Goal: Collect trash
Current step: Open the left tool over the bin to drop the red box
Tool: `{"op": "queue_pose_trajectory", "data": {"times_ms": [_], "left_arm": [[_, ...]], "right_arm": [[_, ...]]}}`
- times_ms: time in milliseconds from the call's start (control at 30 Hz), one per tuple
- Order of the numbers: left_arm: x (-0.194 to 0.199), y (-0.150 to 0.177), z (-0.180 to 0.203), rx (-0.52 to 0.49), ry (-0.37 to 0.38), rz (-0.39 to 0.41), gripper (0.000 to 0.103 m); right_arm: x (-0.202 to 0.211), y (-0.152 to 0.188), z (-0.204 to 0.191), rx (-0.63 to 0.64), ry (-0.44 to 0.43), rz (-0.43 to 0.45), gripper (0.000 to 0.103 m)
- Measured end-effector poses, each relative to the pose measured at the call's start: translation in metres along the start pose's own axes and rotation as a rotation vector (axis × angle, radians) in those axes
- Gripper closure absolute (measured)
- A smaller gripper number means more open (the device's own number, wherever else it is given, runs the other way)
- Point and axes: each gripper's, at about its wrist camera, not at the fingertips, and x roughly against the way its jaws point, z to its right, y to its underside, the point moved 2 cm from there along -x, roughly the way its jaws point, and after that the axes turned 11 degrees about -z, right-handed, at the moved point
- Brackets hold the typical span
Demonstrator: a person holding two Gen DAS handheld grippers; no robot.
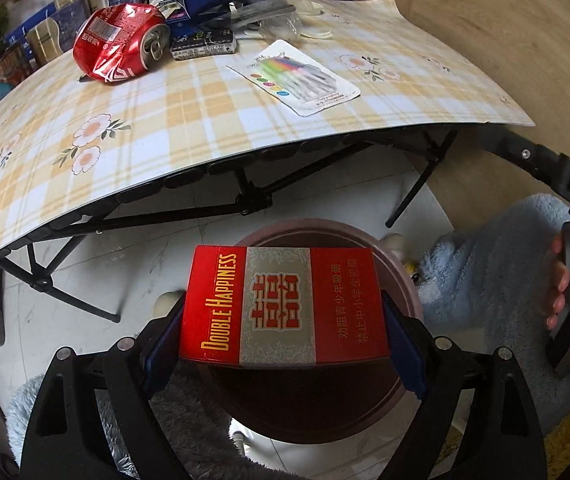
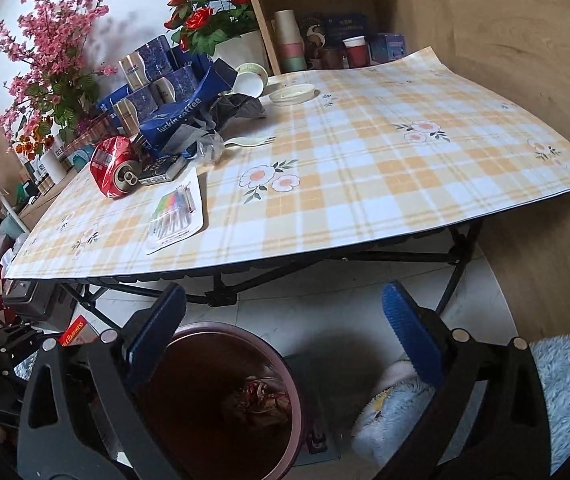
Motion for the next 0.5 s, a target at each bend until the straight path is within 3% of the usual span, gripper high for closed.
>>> {"op": "queue_pose_trajectory", "data": {"times_ms": [67, 267, 500], "left_arm": [[0.005, 0.001, -0.004, 0.018, 0.006, 0.023, 0.012], [0.022, 0.000, -0.024, 0.123, 0.047, 0.101, 0.011], [0.069, 0.016, -0.065, 0.380, 0.006, 0.353, 0.011]], "right_arm": [[0.000, 0.002, -0.001, 0.000, -0.003, -0.007, 0.006], [-0.003, 0.002, -0.001, -0.002, -0.006, -0.017, 0.006], [-0.007, 0.003, -0.002, 0.002, -0.020, -0.031, 0.006]]}}
